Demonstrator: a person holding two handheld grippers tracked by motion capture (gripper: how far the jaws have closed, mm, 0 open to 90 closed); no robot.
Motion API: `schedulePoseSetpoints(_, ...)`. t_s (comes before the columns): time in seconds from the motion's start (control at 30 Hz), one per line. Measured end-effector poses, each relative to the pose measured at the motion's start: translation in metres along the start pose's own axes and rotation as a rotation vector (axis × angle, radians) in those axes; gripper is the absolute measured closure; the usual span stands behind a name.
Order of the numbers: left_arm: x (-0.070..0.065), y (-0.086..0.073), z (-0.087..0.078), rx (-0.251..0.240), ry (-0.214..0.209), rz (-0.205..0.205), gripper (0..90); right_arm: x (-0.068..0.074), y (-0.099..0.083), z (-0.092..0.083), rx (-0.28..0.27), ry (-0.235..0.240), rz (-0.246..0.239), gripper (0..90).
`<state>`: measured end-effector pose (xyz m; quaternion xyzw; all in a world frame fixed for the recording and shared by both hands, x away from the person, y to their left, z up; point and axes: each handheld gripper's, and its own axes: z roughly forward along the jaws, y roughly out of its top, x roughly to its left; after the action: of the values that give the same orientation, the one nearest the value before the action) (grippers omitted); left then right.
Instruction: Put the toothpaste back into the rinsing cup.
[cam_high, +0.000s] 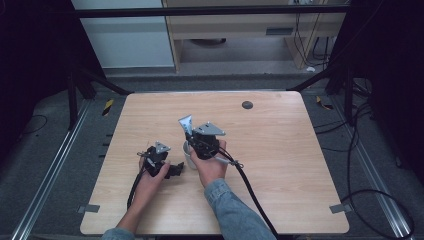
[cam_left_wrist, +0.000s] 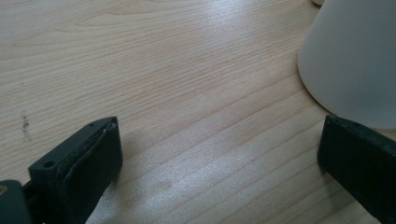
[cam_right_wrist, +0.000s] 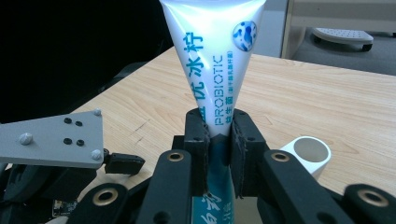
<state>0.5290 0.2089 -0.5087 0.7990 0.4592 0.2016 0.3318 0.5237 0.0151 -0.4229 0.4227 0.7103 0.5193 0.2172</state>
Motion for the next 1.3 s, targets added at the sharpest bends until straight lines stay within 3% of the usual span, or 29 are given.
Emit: schedulePoseSetpoints(1.3,0.0,0.0,0.0,0.0,0.0,-0.001,0.0,-0.0083,0.0002,0.0003,0.025,0.018,0.042,77.7)
